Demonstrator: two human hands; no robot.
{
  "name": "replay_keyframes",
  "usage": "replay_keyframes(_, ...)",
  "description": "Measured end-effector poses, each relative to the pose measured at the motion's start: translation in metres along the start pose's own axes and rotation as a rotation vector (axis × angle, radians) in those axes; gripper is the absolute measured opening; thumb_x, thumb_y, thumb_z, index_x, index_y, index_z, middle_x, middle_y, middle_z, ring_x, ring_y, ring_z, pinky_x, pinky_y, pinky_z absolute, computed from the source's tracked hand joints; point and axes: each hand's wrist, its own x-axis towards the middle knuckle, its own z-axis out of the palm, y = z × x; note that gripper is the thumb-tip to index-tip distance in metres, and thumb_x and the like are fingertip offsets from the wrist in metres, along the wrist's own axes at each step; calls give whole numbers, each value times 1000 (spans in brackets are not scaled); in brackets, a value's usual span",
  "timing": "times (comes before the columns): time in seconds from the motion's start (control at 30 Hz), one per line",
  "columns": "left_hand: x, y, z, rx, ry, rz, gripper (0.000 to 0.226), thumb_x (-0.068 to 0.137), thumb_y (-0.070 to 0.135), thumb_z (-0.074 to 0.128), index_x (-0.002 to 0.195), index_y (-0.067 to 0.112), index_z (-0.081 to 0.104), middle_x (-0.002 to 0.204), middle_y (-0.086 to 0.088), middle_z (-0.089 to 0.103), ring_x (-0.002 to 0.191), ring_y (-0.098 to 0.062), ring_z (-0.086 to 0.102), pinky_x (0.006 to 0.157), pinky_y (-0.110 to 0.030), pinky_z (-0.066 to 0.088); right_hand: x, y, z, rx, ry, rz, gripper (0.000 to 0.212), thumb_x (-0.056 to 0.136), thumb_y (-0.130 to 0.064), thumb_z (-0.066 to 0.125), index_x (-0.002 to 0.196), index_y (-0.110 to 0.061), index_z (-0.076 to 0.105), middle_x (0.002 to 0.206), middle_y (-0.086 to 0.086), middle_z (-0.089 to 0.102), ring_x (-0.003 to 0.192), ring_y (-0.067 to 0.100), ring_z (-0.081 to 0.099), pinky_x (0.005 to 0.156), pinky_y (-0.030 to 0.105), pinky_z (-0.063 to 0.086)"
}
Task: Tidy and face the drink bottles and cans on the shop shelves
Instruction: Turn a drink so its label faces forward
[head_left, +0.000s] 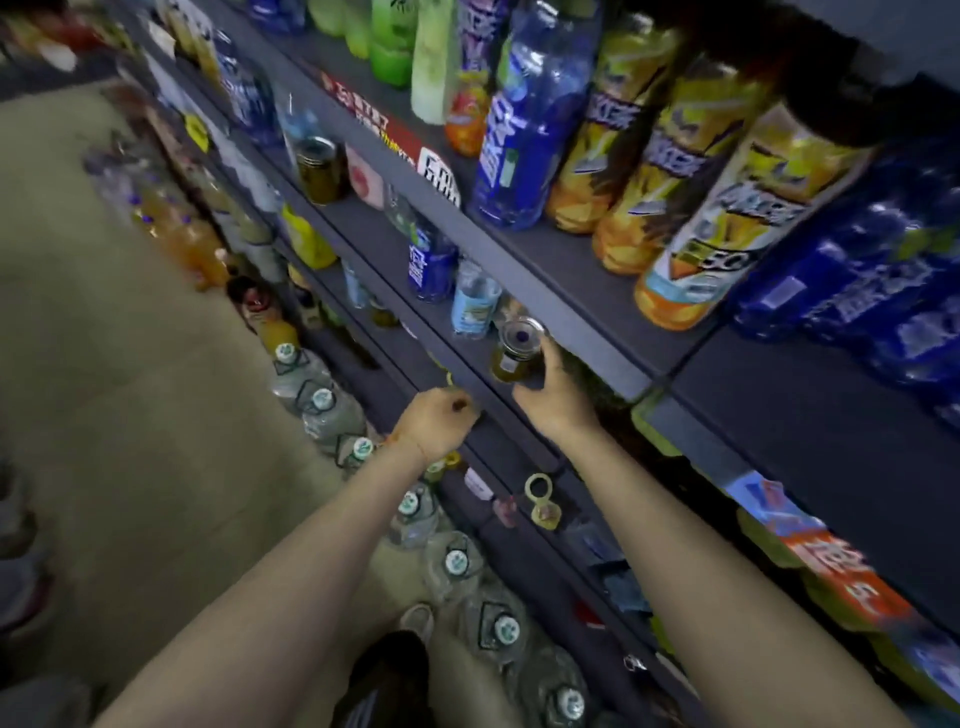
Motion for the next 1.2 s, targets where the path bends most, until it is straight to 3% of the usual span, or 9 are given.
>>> replay_keyframes(0.2, 38, -12, -16, 13, -60, -29, 23, 93, 24, 53, 90, 11, 71, 85, -5, 68, 82, -22, 63, 72, -31, 48, 63, -25, 26, -140, 106, 211, 74, 88, -50, 65, 145, -8, 41, 149, 14, 46, 134, 36, 46, 105, 44, 44)
replay_keyframes(0.4, 46, -22, -22, -17, -41, -35, 20, 91, 23, 58, 105, 14, 69, 102, -5, 67, 97, -23, 62, 77, -28, 45, 57, -28, 28, -45, 188, 163, 71, 81, -50, 74, 135, -9, 52, 141, 12, 55, 128, 33, 52, 102, 42, 47)
replay_keyframes(0.5, 37, -17, -20, -52, -12, 58, 57, 80, 27, 74, 132, 19, 52, 121, 0, 51, 113, -13, 50, 94, -26, 41, 27, -24, 20, 271, 166, 165, 50, 70, -61, 74, 101, -26, 56, 113, 9, 70, 100, 30, 69, 81, 42, 58)
replay_keyframes(0.57, 24, -6, -18, -66, -25, 129, 79, 71, 36, 82, 139, 23, 44, 124, 3, 48, 115, -11, 48, 98, -26, 41, 2, -24, 11, 469, 134, 227, 43, 78, -58, 71, 101, -27, 51, 105, 7, 71, 74, 25, 72, 55, 31, 55)
replay_keyframes(0.63, 5, 9, -16, -123, -42, 180, 75, 66, 40, 87, 129, 26, 50, 115, 6, 59, 104, -10, 59, 88, -21, 47, -25, -24, 0, 616, 118, 290, 45, 84, -56, 67, 109, -21, 54, 102, 9, 71, 61, 23, 70, 43, 24, 47)
replay_keyframes(0.73, -37, 39, -13, -334, -34, 155, 57, 70, 32, 88, 117, 15, 60, 95, 7, 69, 79, -2, 63, 68, -8, 47, -71, -23, -22, 809, 130, 333, 62, 86, -67, 57, 107, -10, 66, 90, 14, 73, 56, 23, 67, 45, 26, 48)
replay_keyframes(0.83, -85, 61, -4, -795, -185, -23, 64, 74, 56, 76, 118, 11, 65, 87, -5, 69, 67, -14, 62, 61, -23, 51, -126, -23, -47, 1016, 57, 312, 66, 97, -65, 35, 87, -7, 66, 69, 12, 64, 55, 22, 58, 54, 29, 47)
replay_keyframes(0.93, -121, 72, 5, -1140, -409, -128, 67, 82, 72, 52, 113, 14, 64, 77, -10, 60, 52, -16, 53, 54, -26, 46, -167, -21, -62, 1078, 19, 260, 59, 101, -59, 31, 89, -11, 63, 74, 9, 65, 65, 20, 58, 60, 32, 44)
replay_keyframes(1.2, -200, 112, -26, -1063, -495, 66, 67, 86, 72, 41, 115, 15, 61, 72, -9, 52, 45, -15, 43, 50, -24, 37, -235, -51, -80, 1115, 6, -40, 35, 97, -55, 47, 104, -27, 65, 96, 2, 69, 91, 19, 66, 82, 37, 55)
